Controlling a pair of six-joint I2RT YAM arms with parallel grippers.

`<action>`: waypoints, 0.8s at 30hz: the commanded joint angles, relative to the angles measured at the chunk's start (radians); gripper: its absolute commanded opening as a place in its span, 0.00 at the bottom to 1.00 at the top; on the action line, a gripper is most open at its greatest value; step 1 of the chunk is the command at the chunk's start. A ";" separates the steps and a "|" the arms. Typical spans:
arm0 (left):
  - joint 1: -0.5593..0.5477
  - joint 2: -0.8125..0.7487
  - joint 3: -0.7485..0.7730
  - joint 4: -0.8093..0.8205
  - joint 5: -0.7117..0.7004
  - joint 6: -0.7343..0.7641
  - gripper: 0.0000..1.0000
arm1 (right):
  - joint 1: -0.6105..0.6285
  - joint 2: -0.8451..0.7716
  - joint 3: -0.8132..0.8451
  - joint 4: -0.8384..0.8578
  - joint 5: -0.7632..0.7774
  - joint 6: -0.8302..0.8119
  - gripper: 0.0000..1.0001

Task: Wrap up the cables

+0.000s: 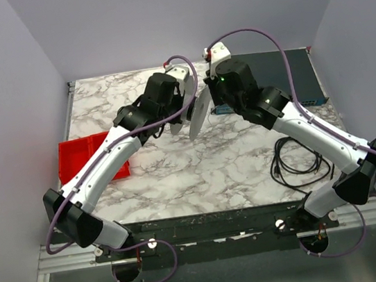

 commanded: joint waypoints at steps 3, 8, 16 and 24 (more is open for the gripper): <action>-0.024 -0.070 -0.025 0.026 0.072 0.143 0.00 | -0.034 -0.001 0.050 0.006 0.057 -0.048 0.01; -0.031 -0.102 -0.048 0.036 0.121 0.189 0.00 | -0.062 -0.003 0.036 0.008 0.055 -0.044 0.01; -0.029 -0.164 -0.093 0.045 0.222 0.221 0.00 | -0.201 -0.038 -0.081 0.079 -0.076 -0.010 0.04; -0.006 -0.214 -0.092 0.046 0.327 0.203 0.00 | -0.290 -0.024 -0.156 0.150 -0.271 0.057 0.08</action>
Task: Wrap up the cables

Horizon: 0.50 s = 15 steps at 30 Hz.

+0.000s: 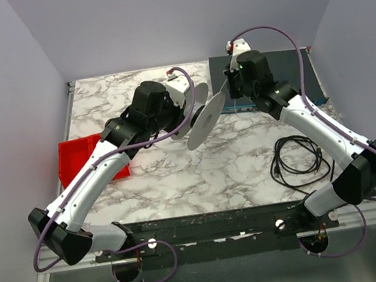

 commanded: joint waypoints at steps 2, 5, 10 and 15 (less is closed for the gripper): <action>0.032 -0.069 0.010 0.021 0.150 -0.027 0.00 | -0.068 -0.019 -0.076 0.123 -0.146 0.057 0.09; 0.054 -0.085 0.018 0.030 0.200 -0.053 0.00 | -0.107 -0.017 -0.109 0.159 -0.221 0.081 0.12; 0.073 -0.092 0.055 0.029 0.246 -0.098 0.00 | -0.138 -0.019 -0.165 0.226 -0.316 0.118 0.17; 0.083 -0.089 0.096 0.029 0.265 -0.148 0.00 | -0.142 -0.017 -0.240 0.313 -0.415 0.169 0.22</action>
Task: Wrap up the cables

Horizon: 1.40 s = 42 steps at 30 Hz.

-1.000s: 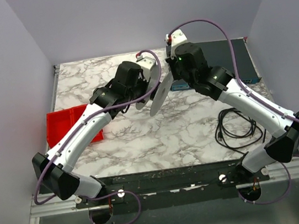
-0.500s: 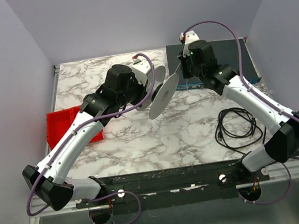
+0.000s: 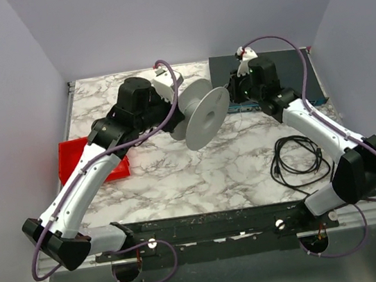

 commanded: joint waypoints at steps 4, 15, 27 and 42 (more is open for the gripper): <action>0.008 -0.035 0.097 0.050 0.056 -0.125 0.00 | -0.006 -0.011 -0.107 0.177 -0.165 0.098 0.22; 0.007 -0.020 0.169 0.069 0.028 -0.203 0.00 | -0.007 0.039 -0.210 0.366 -0.327 0.208 0.25; 0.007 0.009 0.235 0.115 -0.049 -0.319 0.00 | -0.005 0.076 -0.330 0.603 -0.442 0.355 0.32; 0.007 0.042 0.290 0.158 -0.171 -0.402 0.00 | 0.028 0.185 -0.332 0.753 -0.454 0.443 0.39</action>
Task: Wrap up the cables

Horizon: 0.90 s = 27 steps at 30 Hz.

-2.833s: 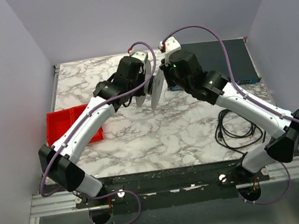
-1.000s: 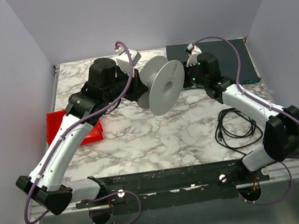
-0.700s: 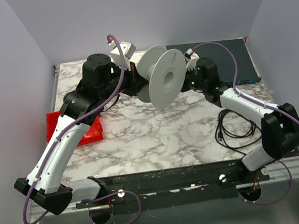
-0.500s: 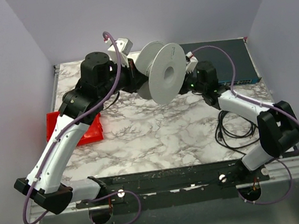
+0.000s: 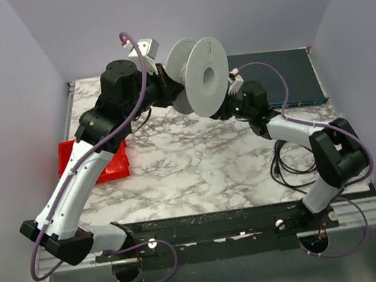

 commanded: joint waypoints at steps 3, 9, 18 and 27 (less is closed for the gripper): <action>0.005 0.024 0.091 0.092 -0.069 -0.048 0.00 | 0.017 0.034 -0.004 0.057 -0.007 0.009 0.40; 0.006 0.042 0.126 0.087 -0.112 -0.079 0.00 | 0.029 0.048 -0.038 0.099 -0.030 0.027 0.42; 0.004 0.044 0.136 0.094 -0.161 -0.124 0.00 | 0.051 0.083 -0.056 0.185 -0.029 0.075 0.42; 0.003 0.021 0.117 0.104 -0.266 -0.165 0.00 | 0.097 0.111 -0.048 0.212 -0.047 0.094 0.39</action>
